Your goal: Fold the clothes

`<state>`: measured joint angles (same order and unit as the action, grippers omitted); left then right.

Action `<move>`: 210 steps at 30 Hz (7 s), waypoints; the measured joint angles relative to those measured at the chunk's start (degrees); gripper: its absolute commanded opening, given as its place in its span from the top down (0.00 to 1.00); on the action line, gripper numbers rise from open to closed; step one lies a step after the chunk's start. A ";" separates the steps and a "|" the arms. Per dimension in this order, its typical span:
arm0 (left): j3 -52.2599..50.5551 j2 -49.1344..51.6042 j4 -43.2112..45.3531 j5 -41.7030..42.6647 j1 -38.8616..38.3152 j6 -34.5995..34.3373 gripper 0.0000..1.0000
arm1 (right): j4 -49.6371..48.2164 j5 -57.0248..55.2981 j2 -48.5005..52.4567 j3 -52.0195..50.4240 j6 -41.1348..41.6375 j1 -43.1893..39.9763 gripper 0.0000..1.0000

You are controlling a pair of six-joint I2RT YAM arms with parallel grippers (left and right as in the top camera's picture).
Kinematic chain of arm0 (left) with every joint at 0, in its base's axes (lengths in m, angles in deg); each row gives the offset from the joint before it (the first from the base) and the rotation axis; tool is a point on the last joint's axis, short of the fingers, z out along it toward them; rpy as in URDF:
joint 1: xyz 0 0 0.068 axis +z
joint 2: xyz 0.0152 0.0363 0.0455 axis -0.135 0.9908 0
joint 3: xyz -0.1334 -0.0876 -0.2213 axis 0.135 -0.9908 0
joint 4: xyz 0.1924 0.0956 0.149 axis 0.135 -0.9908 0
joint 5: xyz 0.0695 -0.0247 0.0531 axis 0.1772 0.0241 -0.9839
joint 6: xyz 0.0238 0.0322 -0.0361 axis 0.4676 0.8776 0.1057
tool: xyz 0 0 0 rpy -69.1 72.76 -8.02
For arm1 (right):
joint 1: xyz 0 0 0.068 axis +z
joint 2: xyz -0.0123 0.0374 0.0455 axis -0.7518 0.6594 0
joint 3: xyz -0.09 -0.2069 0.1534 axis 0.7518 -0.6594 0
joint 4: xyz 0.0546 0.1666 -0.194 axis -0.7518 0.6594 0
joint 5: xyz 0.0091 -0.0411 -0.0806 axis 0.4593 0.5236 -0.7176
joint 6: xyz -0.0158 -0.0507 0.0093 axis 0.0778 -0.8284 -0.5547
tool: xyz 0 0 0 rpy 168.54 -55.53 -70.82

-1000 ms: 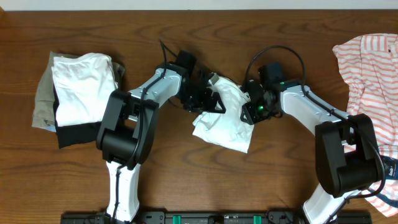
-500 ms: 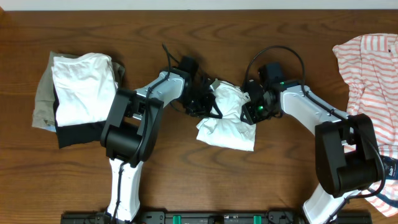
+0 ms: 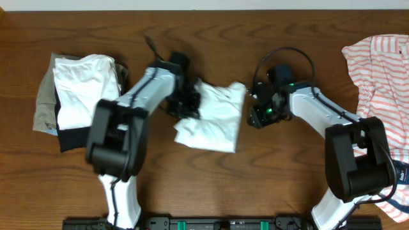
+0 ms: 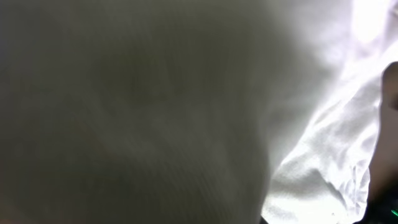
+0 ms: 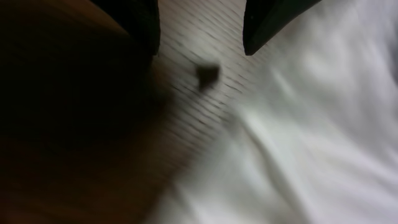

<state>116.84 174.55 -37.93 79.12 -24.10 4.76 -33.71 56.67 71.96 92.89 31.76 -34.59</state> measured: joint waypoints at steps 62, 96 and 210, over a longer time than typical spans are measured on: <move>20.09 -14.19 -11.76 -30.18 39.76 9.38 0.87 | 3.26 -1.09 -11.43 1.90 0.02 -2.99 0.55; 20.09 -14.19 -10.69 -17.97 39.60 8.90 0.25 | 1.97 -1.14 -11.43 1.90 0.79 -2.99 0.37; -32.74 -70.88 9.55 -19.80 4.55 2.86 0.02 | -26.53 -16.31 -106.75 -54.62 5.66 -15.30 0.01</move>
<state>84.09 103.66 -28.38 59.31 -19.55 7.62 -60.24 40.37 -34.79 38.27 37.42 -49.89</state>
